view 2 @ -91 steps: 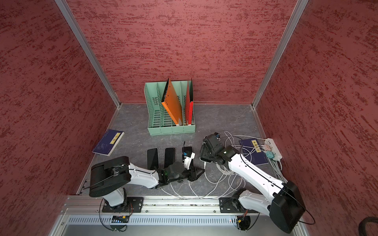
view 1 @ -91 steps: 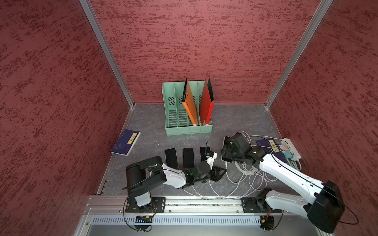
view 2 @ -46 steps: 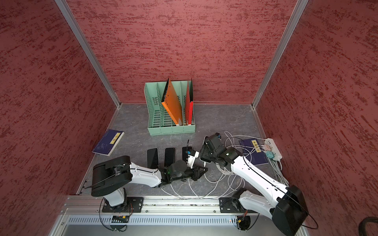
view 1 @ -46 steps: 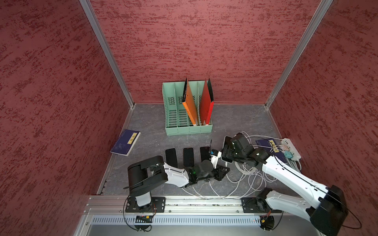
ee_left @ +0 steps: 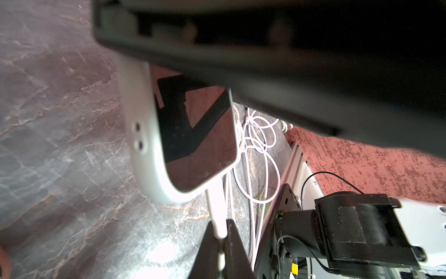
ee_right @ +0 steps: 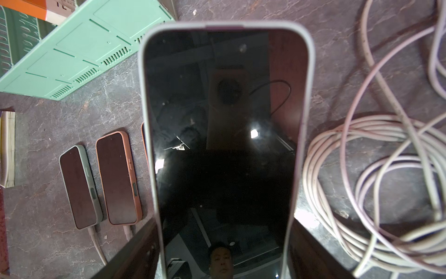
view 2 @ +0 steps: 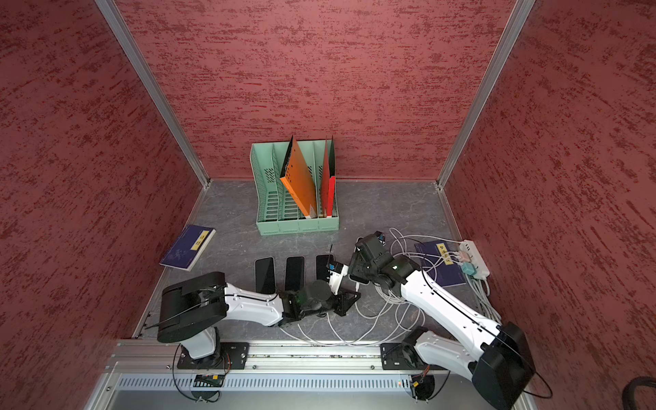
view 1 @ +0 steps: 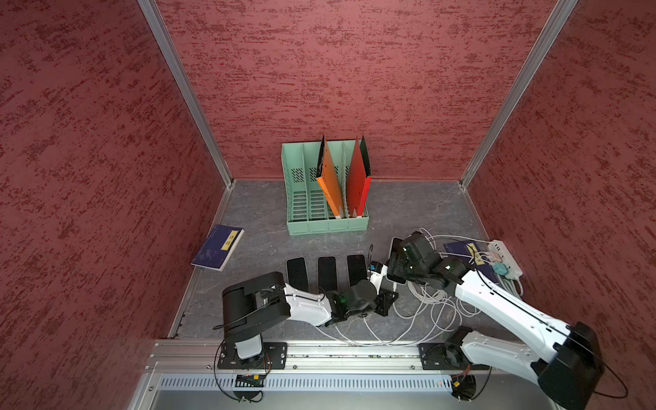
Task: Unplug the charging cable from the phone
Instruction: Remove the charging cable from the phone, then place the phone at the center of the board.
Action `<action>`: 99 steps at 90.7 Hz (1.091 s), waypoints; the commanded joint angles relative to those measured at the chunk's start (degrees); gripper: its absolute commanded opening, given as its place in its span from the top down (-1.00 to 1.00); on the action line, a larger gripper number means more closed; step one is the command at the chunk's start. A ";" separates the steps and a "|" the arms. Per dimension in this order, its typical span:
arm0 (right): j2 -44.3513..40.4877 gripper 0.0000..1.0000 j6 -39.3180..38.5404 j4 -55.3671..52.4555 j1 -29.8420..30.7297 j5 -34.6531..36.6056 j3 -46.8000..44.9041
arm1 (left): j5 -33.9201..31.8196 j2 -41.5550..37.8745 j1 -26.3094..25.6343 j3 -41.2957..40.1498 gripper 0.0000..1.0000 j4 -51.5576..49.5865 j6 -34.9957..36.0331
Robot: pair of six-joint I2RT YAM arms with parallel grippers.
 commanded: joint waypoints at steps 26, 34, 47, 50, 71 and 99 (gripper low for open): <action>1.95 0.02 -1.75 3.11 -4.26 2.60 8.21 | 0.53 -0.73 -2.56 1.20 1.00 -1.65 3.74; 2.39 0.02 -2.05 3.32 -4.81 2.10 8.52 | 0.66 -0.61 -2.83 1.72 1.00 -2.10 4.18; 4.20 0.00 -2.88 2.50 -5.26 1.55 8.61 | 0.99 -2.11 -2.82 1.18 0.80 -1.50 5.49; 4.81 0.00 -2.90 1.94 -5.33 1.52 8.53 | 0.61 -3.41 -2.88 0.72 0.42 -1.53 6.25; 11.07 -0.04 -4.55 2.70 -6.71 -2.59 4.42 | -7.20 -20.13 -4.57 -0.41 -0.99 -15.47 13.35; 21.73 -0.06 -6.46 8.85 -3.16 -3.45 -0.79 | -27.04 -44.64 0.03 -1.91 -1.00 -36.73 14.22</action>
